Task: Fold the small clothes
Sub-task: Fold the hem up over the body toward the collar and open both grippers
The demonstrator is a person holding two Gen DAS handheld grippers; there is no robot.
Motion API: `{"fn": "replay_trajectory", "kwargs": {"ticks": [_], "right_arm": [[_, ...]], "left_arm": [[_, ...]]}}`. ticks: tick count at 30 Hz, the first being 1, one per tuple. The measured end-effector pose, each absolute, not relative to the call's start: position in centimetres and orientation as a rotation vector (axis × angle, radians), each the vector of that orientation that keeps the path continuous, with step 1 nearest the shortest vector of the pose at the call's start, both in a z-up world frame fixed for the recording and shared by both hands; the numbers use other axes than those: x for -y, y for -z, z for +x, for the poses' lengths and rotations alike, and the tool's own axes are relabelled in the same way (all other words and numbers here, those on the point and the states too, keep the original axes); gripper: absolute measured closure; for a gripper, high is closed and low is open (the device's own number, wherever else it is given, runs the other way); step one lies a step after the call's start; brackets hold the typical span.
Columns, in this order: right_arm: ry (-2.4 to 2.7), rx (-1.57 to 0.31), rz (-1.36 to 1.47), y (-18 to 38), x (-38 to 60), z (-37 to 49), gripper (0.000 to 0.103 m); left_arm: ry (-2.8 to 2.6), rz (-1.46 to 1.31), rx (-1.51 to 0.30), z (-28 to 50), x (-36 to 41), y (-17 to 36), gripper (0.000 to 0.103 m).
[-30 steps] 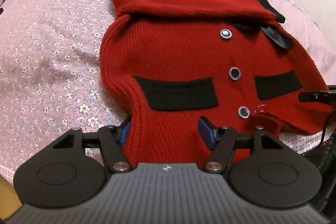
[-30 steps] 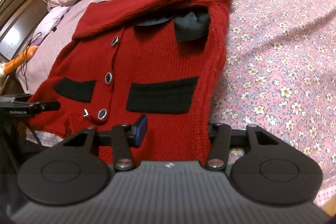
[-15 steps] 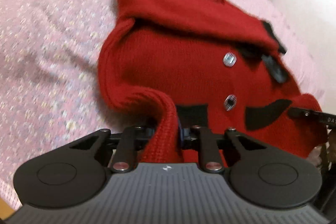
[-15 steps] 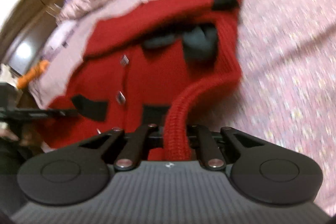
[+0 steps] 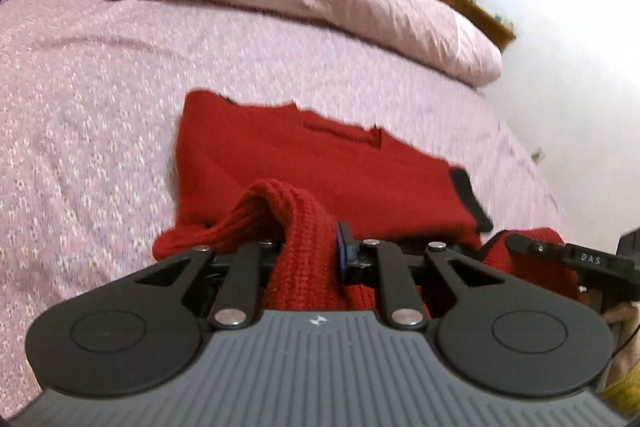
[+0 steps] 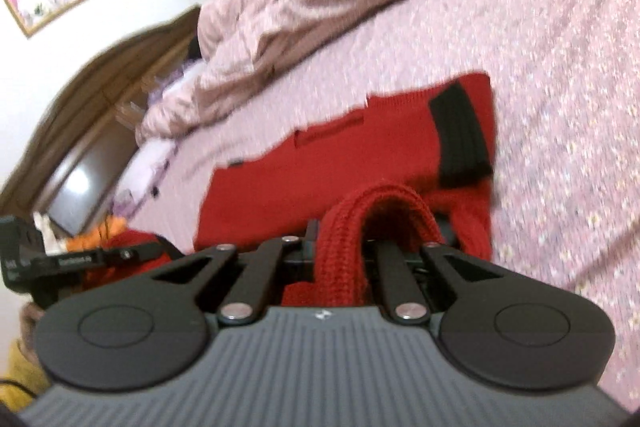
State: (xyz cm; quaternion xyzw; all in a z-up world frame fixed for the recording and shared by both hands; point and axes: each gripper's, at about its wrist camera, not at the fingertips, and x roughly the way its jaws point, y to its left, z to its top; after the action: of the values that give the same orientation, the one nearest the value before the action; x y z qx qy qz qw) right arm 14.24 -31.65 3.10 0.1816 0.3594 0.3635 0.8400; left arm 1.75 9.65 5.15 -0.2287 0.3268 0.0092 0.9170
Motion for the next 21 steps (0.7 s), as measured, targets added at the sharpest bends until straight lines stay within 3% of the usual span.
{"fn": "replay_trajectory", "kwargs": {"ticks": [8, 21], "right_arm": [[-0.716, -0.681, 0.565, -4.7, 33.2, 17.4, 0.093], [-0.478, -0.791, 0.635, -1.2, 31.7, 24.4, 0.091]], "left_arm": [[-0.13, -0.616, -0.607, 3.8, -13.2, -6.2, 0.083], [-0.253, -0.553, -0.744, 14.4, -16.4, -1.7, 0.083]]}}
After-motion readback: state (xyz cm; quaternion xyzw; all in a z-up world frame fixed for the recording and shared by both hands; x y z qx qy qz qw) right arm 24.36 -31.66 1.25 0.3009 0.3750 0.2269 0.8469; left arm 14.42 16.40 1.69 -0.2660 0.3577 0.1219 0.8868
